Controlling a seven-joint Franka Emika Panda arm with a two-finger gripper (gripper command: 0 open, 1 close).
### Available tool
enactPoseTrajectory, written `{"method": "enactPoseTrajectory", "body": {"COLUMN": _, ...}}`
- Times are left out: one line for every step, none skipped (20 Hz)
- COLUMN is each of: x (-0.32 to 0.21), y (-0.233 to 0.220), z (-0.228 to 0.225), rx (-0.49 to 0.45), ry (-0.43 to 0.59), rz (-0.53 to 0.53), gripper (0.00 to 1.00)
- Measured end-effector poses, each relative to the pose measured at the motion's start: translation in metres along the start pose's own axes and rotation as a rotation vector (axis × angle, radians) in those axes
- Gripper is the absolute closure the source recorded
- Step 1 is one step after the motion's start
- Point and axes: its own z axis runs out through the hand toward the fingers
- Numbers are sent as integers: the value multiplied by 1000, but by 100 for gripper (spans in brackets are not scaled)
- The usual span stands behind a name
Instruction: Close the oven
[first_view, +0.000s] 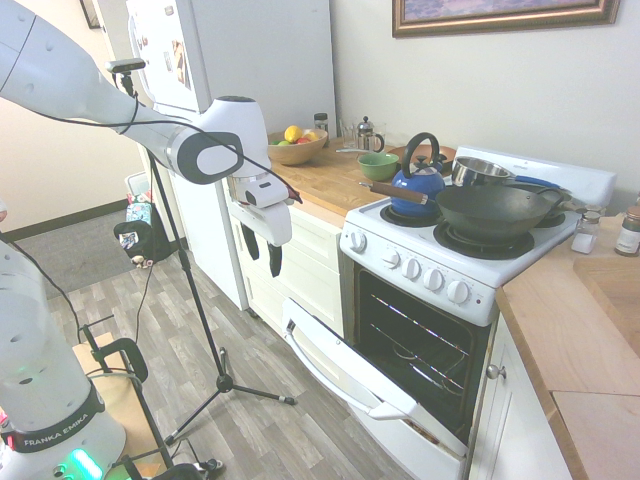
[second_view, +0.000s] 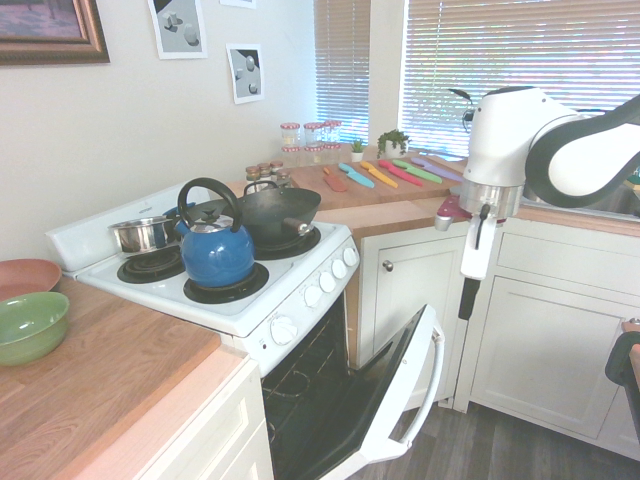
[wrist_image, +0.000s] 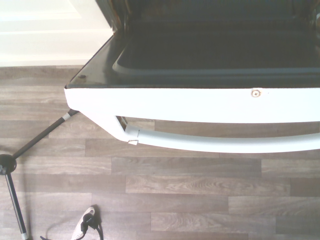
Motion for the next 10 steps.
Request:
{"method": "enactPoseTrajectory", "body": {"x": 0, "y": 0, "z": 1, "rx": -1, "ry": -1, "rz": 0, "gripper": 0}}
{"method": "enactPoseTrajectory", "body": {"x": 0, "y": 0, "z": 1, "rx": -2, "ry": -2, "rz": 0, "gripper": 0}}
{"method": "enactPoseTrajectory", "body": {"x": 0, "y": 0, "z": 4, "rx": -7, "ry": -7, "rz": 0, "gripper": 0}}
{"method": "enactPoseTrajectory", "body": {"x": 0, "y": 0, "z": 7, "rx": -14, "ry": -13, "rz": 2, "gripper": 0}}
{"method": "enactPoseTrajectory", "body": {"x": 0, "y": -1, "z": 14, "rx": -23, "ry": -21, "rz": 16, "gripper": 0}}
{"method": "enactPoseTrajectory", "body": {"x": 1, "y": -3, "z": 20, "rx": -28, "ry": -22, "rz": 31, "gripper": 0}}
{"method": "enactPoseTrajectory", "body": {"x": 1, "y": -4, "z": 26, "rx": -31, "ry": -23, "rz": 48, "gripper": 0}}
{"method": "enactPoseTrajectory", "body": {"x": 3, "y": -6, "z": 33, "rx": -34, "ry": -23, "rz": 70, "gripper": 0}}
{"method": "enactPoseTrajectory", "body": {"x": 4, "y": -8, "z": 39, "rx": -41, "ry": -22, "rz": 92, "gripper": 0}}
{"method": "enactPoseTrajectory", "body": {"x": 6, "y": -10, "z": 45, "rx": -48, "ry": -24, "rz": 105, "gripper": 0}}
